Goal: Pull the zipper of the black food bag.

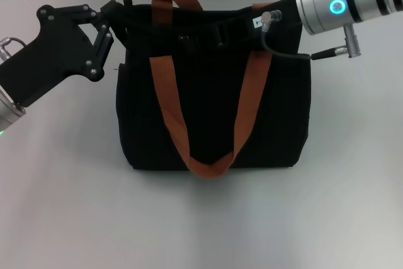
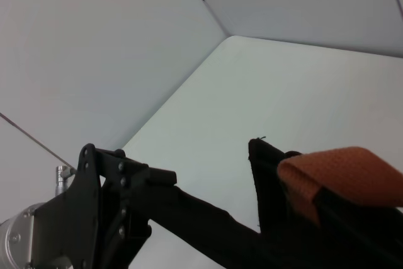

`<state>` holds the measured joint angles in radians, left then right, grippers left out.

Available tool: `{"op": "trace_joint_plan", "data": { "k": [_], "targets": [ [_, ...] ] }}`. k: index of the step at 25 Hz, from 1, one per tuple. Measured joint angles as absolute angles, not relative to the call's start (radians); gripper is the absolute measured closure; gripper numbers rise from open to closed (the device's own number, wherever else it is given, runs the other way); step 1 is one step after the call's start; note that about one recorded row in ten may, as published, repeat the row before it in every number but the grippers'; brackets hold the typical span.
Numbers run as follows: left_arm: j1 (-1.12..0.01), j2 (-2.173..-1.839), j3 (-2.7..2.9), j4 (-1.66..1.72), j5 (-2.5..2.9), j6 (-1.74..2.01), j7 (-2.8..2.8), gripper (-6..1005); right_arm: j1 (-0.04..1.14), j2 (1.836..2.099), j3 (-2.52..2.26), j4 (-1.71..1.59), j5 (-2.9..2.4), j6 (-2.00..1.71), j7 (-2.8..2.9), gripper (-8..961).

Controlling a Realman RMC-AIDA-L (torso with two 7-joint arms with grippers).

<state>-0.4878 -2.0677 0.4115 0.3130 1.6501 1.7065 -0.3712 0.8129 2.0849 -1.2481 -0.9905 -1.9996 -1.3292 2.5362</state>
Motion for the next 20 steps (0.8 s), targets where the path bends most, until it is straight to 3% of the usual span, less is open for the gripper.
{"op": "trace_joint_plan", "data": {
  "k": [20],
  "targets": [
    [-0.488, -2.067, 0.394, 0.313, 1.64, 1.686, -0.371, 908, 0.687, 2.082, -1.22, -1.137, -2.028, -1.384, 2.58, 956]
  ]
}}
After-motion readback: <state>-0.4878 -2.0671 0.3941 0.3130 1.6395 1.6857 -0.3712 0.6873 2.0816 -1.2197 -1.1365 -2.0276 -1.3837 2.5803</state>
